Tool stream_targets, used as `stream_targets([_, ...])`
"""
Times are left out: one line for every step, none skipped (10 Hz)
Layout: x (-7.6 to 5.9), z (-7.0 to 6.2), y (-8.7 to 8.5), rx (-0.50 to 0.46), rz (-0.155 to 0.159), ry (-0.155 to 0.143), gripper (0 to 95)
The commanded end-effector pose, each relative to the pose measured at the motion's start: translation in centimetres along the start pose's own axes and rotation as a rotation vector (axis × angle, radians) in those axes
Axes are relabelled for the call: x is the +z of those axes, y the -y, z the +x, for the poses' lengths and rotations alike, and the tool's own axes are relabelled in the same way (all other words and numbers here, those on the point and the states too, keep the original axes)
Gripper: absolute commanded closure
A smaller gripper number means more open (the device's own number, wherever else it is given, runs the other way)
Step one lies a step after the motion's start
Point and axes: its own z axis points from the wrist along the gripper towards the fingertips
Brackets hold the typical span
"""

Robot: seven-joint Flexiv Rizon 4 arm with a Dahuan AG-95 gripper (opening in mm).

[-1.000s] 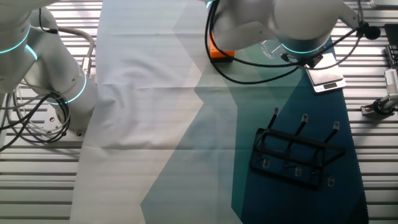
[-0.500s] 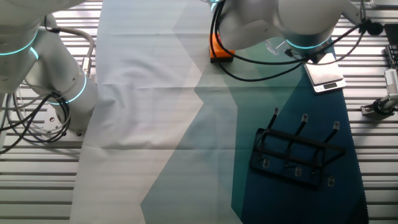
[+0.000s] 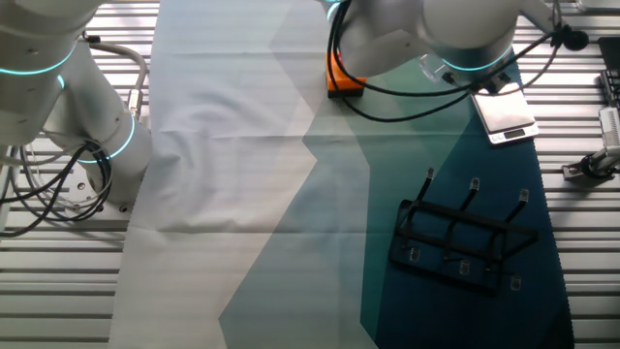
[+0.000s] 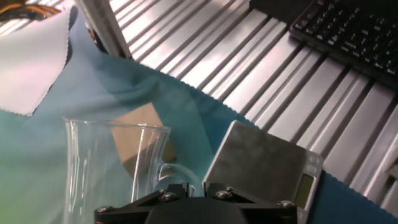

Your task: Take the cup off the cup rack

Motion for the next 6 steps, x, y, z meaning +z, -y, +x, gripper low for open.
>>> stream_targets([-0.22,-0.1,-0.3,0.002,-0.009,0.044,95.0])
stream_targets([-0.22,-0.12,-0.3,0.011,-0.017,0.081,95.0])
stream_targets([-0.22,-0.12,-0.3,0.013,-0.016,0.097,95.0])
stream_targets([-0.22,-0.12,-0.3,0.011,-0.01,0.099,95.0])
stream_targets([-0.22,-0.12,-0.3,0.012,-0.006,0.103,95.0])
stream_targets([-0.21,-0.12,-0.3,0.012,-0.006,0.103,95.0])
